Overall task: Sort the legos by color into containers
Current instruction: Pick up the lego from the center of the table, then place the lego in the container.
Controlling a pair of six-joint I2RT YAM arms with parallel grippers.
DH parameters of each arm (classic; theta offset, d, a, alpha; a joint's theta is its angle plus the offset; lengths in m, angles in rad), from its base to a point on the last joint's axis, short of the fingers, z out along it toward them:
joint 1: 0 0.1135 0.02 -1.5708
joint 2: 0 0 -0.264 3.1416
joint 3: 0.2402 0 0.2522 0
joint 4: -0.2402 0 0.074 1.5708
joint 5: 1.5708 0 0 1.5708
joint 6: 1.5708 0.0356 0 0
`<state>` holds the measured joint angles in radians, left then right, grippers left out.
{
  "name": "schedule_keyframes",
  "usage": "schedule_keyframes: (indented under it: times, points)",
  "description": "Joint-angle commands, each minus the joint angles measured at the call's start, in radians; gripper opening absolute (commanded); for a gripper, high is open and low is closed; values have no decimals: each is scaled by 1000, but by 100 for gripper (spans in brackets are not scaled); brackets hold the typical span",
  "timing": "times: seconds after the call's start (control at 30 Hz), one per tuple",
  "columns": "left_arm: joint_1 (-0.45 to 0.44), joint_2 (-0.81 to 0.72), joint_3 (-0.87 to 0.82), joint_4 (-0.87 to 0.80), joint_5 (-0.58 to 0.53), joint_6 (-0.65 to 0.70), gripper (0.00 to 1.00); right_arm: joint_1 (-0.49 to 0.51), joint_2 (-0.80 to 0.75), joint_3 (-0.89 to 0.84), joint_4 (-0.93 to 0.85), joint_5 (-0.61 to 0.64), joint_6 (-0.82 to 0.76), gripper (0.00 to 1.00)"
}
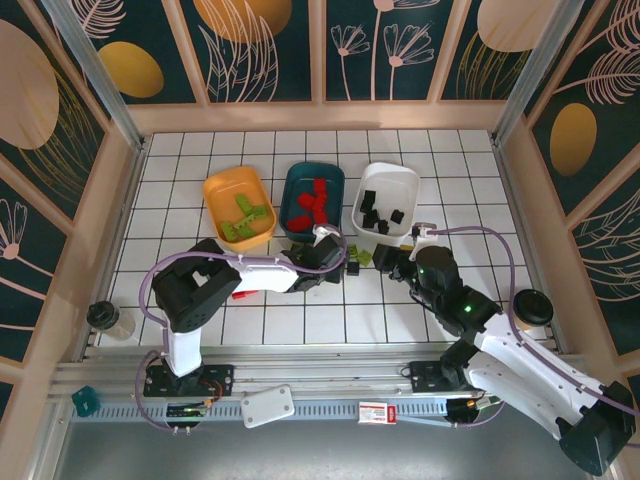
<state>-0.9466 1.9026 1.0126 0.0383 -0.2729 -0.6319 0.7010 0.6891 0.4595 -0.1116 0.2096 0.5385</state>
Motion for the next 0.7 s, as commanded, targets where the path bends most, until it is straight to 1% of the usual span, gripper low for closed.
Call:
schedule_keyframes:
  times: [0.0, 0.23, 0.3, 0.37, 0.43, 0.57, 0.67]
  points:
    - [5, -22, -23, -15, 5, -2, 37, -8, 1, 8, 1, 25, 10, 68]
    - [-1, -143, -34, 5, 51, 1, 23, -7, -6, 10, -12, 46, 15, 68]
    - [-7, -181, -26, 11, 74, 5, 23, -7, -17, 10, -20, 63, 21, 68]
    - [-7, -183, 3, 14, 105, 11, 23, -7, -33, 11, -33, 81, 27, 68]
    - [-6, -180, 70, 13, 128, 27, 24, -8, -53, 12, -42, 97, 33, 68]
    - [5, -67, 239, -12, 136, 61, 25, -7, -81, 8, -58, 109, 42, 68]
    - [45, 39, 350, -8, 176, 55, 24, -7, -89, 5, -76, 107, 49, 68]
